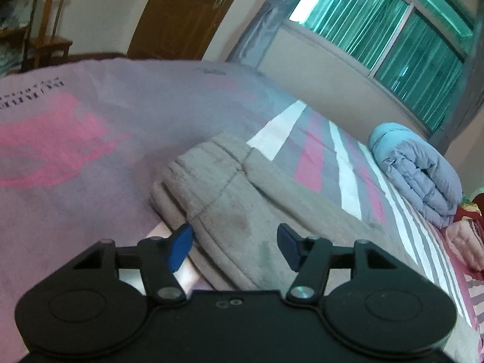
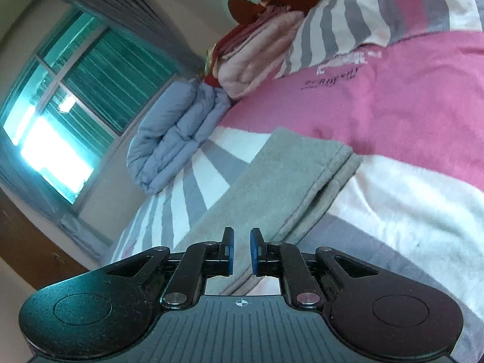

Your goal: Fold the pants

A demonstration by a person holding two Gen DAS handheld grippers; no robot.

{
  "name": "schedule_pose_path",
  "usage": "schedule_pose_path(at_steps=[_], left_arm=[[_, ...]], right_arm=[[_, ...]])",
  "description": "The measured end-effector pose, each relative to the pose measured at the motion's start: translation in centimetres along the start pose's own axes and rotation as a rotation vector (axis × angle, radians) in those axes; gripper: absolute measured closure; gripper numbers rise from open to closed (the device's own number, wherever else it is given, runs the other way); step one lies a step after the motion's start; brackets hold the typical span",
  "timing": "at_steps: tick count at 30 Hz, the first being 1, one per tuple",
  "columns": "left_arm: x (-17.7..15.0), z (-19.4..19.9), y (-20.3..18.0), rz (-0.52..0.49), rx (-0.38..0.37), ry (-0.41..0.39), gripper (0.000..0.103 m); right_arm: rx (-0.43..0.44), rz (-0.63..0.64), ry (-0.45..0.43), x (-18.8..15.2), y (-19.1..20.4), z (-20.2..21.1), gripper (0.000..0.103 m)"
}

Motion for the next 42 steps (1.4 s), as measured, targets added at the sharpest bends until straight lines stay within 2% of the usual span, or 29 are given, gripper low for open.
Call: schedule_pose_path(at_steps=[2, 4, 5, 7, 8, 9, 11, 12, 13, 15, 16, 17, 18, 19, 22, 24, 25, 26, 27, 29, 31, 33, 34, 37, 38, 39, 40, 41, 42], left_arm=[[0.5, -0.8, 0.1, -0.024, 0.032, 0.023, 0.09], [1.1, -0.9, 0.4, -0.022, 0.016, 0.025, 0.094], [1.7, -0.6, 0.4, -0.029, 0.0, -0.001, 0.099], [3.1, 0.7, 0.1, -0.027, -0.04, -0.077, 0.099], [3.4, 0.9, 0.1, -0.042, -0.037, -0.098, 0.099], [3.2, 0.5, 0.3, -0.061, -0.008, -0.088, 0.099], [1.4, -2.1, 1.9, -0.054, 0.046, 0.049, 0.099], [0.8, -2.1, 2.0, -0.085, 0.036, 0.037, 0.098], [0.6, -1.8, 1.9, -0.11, 0.033, 0.026, 0.094], [0.5, -1.5, 1.9, -0.101, 0.022, 0.031, 0.089], [0.5, -1.2, 1.9, -0.097, 0.015, 0.029, 0.083], [0.6, -0.9, 2.0, -0.093, 0.019, 0.037, 0.063], [0.6, -0.5, 2.1, -0.098, 0.043, 0.042, 0.055], [0.6, 0.0, 2.0, -0.114, 0.062, 0.02, 0.052], [0.8, 2.2, 1.1, -0.148, 0.047, -0.029, 0.052], [0.9, 2.7, -0.7, -0.211, 0.018, -0.048, 0.052], [1.0, 2.7, -1.9, -0.236, 0.008, -0.054, 0.051], [0.9, 2.5, -3.0, -0.258, -0.015, -0.054, 0.049], [0.8, 2.1, -3.9, -0.27, -0.032, -0.047, 0.048], [0.1, 1.0, -5.3, -0.285, -0.052, -0.021, 0.043], [-1.1, -1.0, -6.1, -0.285, -0.073, 0.054, 0.036], [-2.7, -2.9, -6.5, -0.296, -0.062, 0.125, 0.035], [-3.6, -3.4, -6.7, -0.331, -0.05, 0.124, 0.032], [-4.8, -3.9, -7.2, -0.379, -0.043, 0.103, 0.024], [-4.8, -3.8, -7.1, -0.38, -0.039, 0.107, 0.023], [-4.7, -3.9, -7.2, -0.378, -0.037, 0.112, 0.023], [-4.7, -3.9, -7.3, -0.379, -0.037, 0.117, 0.023], [-4.7, -3.9, -7.4, -0.385, -0.037, 0.123, 0.023], [-4.7, -4.0, -7.5, -0.394, -0.035, 0.126, 0.023]], right_arm=[[-0.013, 0.014, 0.016, -0.1, 0.1, -0.4, 0.092], [-0.027, 0.01, 0.021, -0.3, 0.0, -0.3, 0.092], [-0.034, 0.008, 0.021, -0.3, -0.1, -0.3, 0.092], [-0.042, 0.006, 0.027, -0.3, -0.2, -0.4, 0.092], [-0.042, 0.006, 0.026, -0.3, -0.3, -0.3, 0.092], [-0.042, 0.008, 0.027, -0.3, -0.2, -0.3, 0.092], [-0.043, 0.013, 0.035, -0.4, -0.3, -0.3, 0.092], [-0.044, 0.01, 0.039, -0.3, -0.3, -0.4, 0.092], [-0.047, 0.006, 0.04, -0.3, -0.4, -0.4, 0.092], [-0.05, 0.003, 0.041, -0.3, -0.5, -0.4, 0.092], [-0.051, 0.003, 0.04, -0.2, -0.6, -0.3, 0.092], [-0.051, -0.001, 0.038, -0.2, -0.7, -0.3, 0.092], [-0.051, -0.011, 0.04, -0.2, -0.8, -0.3, 0.092], [-0.052, -0.021, 0.04, -0.2, -0.9, -0.3, 0.092], [-0.039, -0.025, 0.04, 0.0, -0.9, -0.1, 0.092], [-0.057, -0.004, 0.032, 0.3, -0.9, -0.1, 0.088], [-0.071, -0.003, 0.025, 0.5, -1.0, -0.2, 0.084], [-0.073, -0.019, 0.022, 0.7, -1.3, -0.4, 0.066], [-0.074, -0.048, 0.014, 0.9, -1.7, -0.5, 0.053], [-0.073, -0.072, -0.023, 1.6, -2.1, -0.5, 0.052], [-0.093, -0.131, -0.055, 2.4, -3.0, -0.6, 0.052], [-0.148, -0.221, -0.021, 3.0, -4.4, -1.4, 0.052], [-0.171, -0.257, 0.0, 3.1, -5.0, -1.8, 0.053], [-0.166, -0.337, 0.031, 3.5, -6.1, -2.9, 0.052], [-0.169, -0.333, 0.044, 3.9, -6.1, -3.5, 0.053], [-0.172, -0.307, 0.051, 4.4, -5.9, -4.1, 0.064], [-0.179, -0.273, 0.072, 4.9, -5.7, -4.9, 0.09], [-0.185, -0.24, 0.09, 5.6, -5.5, -5.5, 0.094], [-0.13, -0.221, 0.044, 6.5, -5.0, -5.0, 0.094]])
Point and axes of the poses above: each gripper's, at about its wrist camera, not at the fingertips, and z roughly against the way its jaws point, y to its left, x to its top, the point moved 3 cm from there along -z, roughly the way its jaws point, and after that the axes turned 4 degrees about -y, right-handed, at the moved point
